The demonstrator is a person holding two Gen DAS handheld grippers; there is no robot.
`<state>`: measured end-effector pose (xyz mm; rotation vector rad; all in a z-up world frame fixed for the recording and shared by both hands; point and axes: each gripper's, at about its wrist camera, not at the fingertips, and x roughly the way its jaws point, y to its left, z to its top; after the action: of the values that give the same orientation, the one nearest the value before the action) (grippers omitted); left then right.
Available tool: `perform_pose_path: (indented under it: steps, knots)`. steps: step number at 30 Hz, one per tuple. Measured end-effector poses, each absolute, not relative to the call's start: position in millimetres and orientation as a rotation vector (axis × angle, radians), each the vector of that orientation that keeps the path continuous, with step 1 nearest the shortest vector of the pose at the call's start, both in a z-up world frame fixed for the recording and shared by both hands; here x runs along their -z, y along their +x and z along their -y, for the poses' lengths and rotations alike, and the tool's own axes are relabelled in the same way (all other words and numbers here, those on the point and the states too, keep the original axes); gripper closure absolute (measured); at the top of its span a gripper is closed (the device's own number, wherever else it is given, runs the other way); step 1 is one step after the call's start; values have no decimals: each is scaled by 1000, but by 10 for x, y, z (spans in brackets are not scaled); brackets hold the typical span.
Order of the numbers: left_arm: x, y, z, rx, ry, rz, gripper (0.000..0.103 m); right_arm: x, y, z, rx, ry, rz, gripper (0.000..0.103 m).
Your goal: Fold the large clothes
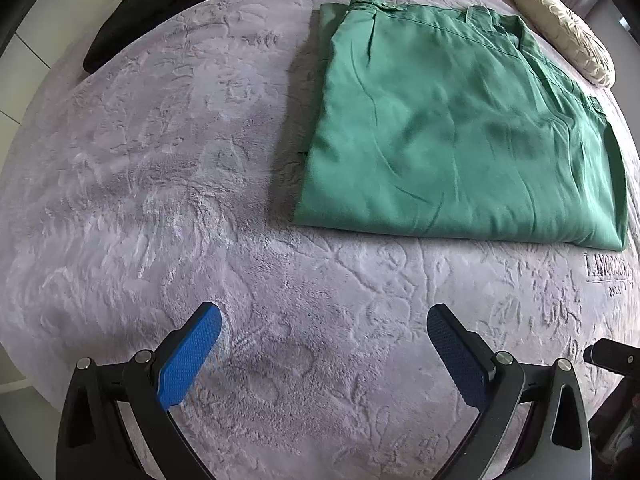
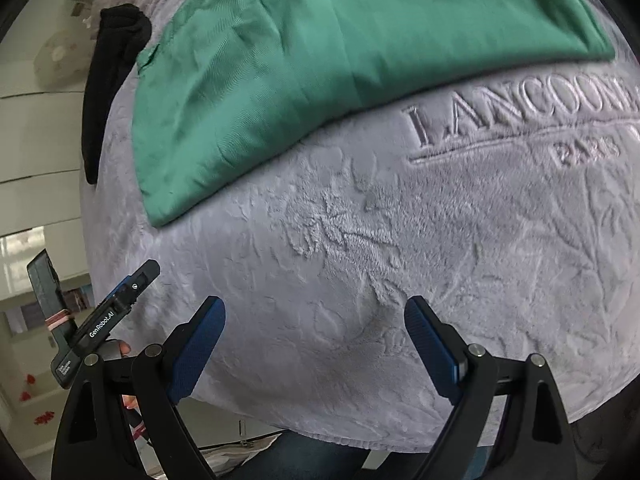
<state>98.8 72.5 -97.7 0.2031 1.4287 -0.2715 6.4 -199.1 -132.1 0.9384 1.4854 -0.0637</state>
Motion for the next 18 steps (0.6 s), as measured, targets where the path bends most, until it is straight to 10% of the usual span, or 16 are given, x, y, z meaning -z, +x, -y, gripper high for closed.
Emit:
perform_pose_path:
  steps: [18]
  knots:
    - [1079, 1595, -1204, 311, 29, -1353, 0, 1485, 598, 1649, -168, 1118, -1294, 10]
